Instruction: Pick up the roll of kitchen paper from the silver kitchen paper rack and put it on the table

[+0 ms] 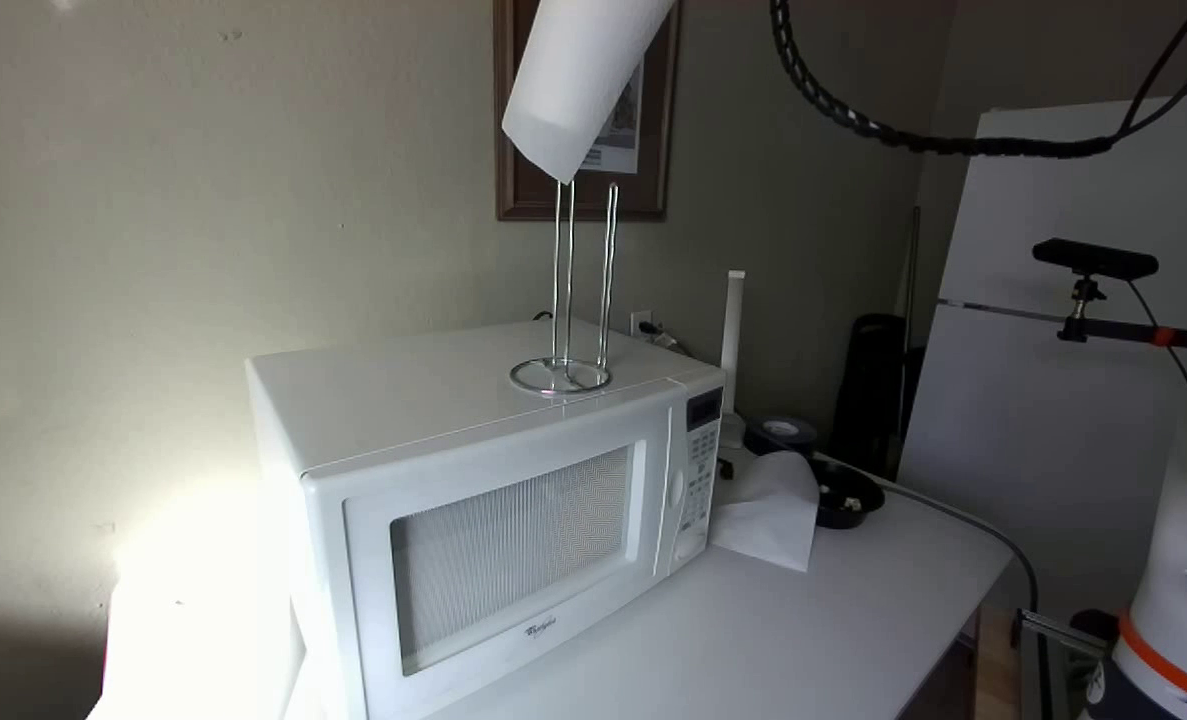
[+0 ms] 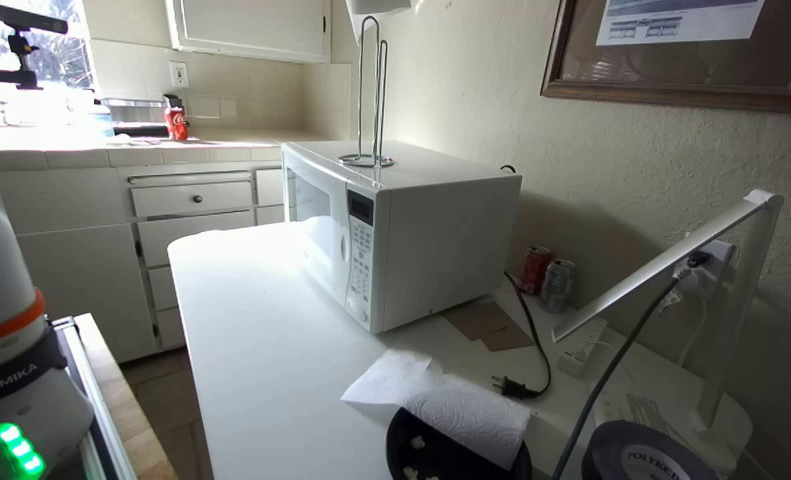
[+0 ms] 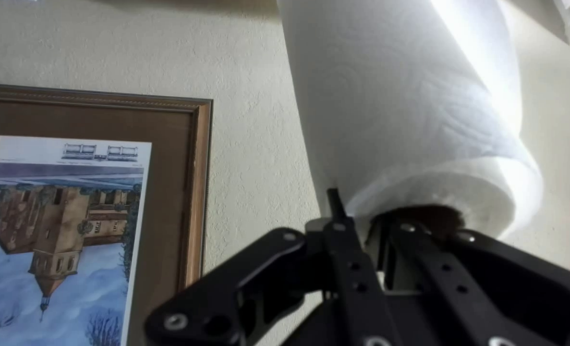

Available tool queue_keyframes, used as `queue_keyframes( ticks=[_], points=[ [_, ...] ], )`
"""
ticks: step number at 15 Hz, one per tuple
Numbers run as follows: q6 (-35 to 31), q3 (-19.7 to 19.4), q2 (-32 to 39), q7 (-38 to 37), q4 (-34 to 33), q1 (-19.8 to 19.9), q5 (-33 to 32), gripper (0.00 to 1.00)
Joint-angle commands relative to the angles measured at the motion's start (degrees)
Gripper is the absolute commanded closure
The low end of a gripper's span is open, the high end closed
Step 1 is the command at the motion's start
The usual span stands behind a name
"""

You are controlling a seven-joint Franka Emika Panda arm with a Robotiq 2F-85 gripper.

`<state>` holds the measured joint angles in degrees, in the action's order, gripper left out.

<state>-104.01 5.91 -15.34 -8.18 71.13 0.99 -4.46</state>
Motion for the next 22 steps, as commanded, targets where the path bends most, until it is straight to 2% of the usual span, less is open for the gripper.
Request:
queue_keyframes(
  ticks=[1,11,22],
  points=[
    [1.16,0.57,0.18,-1.51,-2.78,0.45,-1.3,0.97],
    [0.75,-1.92,-1.23,-1.75,-4.59,2.9,-0.45,0.97],
    [2.05,-9.57,-3.99,-1.42,-2.42,6.58,0.08,0.97]
  ],
)
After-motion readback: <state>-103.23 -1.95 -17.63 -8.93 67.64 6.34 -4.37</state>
